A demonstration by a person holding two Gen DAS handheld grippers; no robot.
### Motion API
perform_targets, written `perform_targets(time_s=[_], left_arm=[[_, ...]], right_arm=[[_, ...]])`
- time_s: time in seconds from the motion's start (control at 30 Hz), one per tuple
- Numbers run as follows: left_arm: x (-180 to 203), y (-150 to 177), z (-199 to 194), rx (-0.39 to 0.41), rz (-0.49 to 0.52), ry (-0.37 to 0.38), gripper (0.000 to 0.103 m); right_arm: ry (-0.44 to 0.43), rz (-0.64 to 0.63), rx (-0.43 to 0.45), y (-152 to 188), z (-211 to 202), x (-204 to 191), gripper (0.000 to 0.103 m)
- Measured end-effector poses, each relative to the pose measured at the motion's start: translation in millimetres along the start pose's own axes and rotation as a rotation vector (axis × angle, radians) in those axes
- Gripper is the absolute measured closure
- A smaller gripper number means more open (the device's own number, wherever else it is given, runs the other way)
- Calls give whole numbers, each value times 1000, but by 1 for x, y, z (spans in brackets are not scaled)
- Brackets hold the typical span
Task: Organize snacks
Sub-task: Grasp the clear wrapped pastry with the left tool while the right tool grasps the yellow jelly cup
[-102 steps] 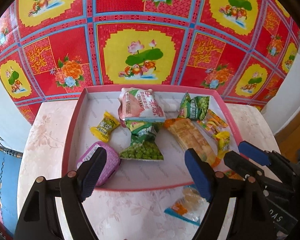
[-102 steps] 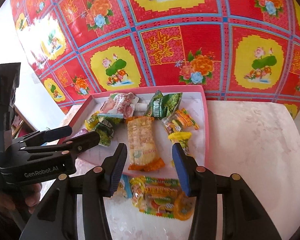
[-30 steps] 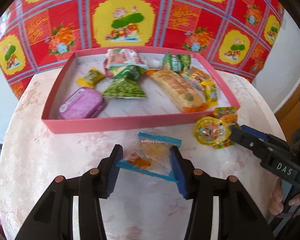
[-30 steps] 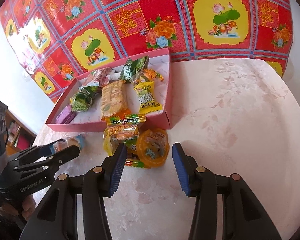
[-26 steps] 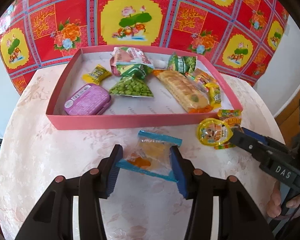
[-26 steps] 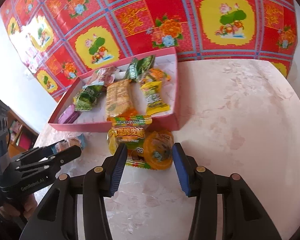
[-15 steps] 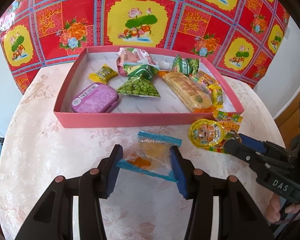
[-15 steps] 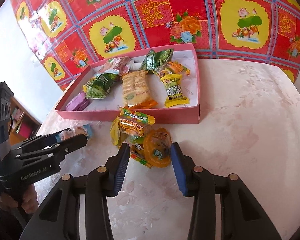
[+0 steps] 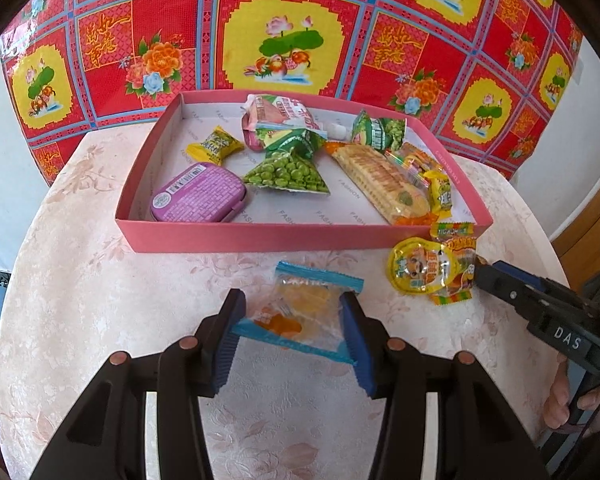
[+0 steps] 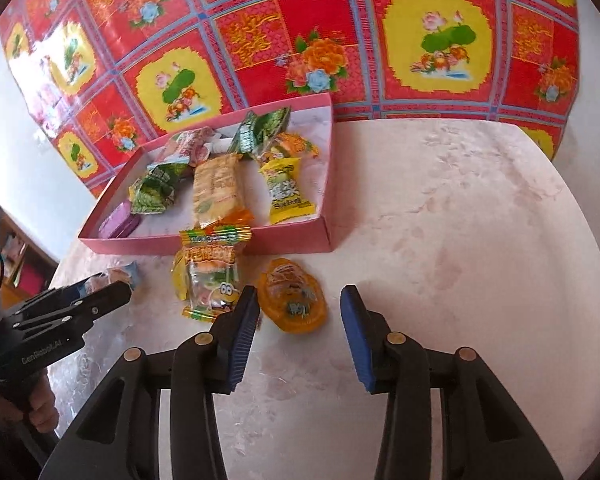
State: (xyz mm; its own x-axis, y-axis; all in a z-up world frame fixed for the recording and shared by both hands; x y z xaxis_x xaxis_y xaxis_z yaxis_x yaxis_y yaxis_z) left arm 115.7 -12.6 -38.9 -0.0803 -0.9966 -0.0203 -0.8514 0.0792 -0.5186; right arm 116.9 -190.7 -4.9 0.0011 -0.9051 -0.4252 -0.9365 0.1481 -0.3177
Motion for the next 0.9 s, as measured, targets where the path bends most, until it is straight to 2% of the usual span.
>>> perform_targets(time_s=[0.23, 0.4, 0.47, 0.9], left_arm=[[1, 0, 1, 8, 18, -18, 52], [3, 0, 2, 12, 34, -41, 52], [3, 0, 2, 14, 39, -44, 52], [-2, 6, -9, 18, 22, -23, 52]], right_arm=[[36, -74, 16, 1, 4, -5, 59], [45, -81, 13, 1, 4, -4, 59], [66, -82, 14, 2, 3, -2, 65], [54, -53, 18, 10, -5, -2, 68]])
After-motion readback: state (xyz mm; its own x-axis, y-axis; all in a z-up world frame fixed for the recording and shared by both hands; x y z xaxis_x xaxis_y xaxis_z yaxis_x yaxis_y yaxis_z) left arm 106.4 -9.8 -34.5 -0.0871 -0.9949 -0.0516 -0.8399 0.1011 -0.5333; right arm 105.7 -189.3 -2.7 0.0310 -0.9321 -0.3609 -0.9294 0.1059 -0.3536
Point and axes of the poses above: each gripper's, at about its wrist camera, not at the fingertips, and z roughly the way its jaws point, x to its right, y to its underside, the point moved 9 cm from there along z, roughly the way its jaws point, and after that the axes turned 7 degrees about -y, right-handed, at the moved point
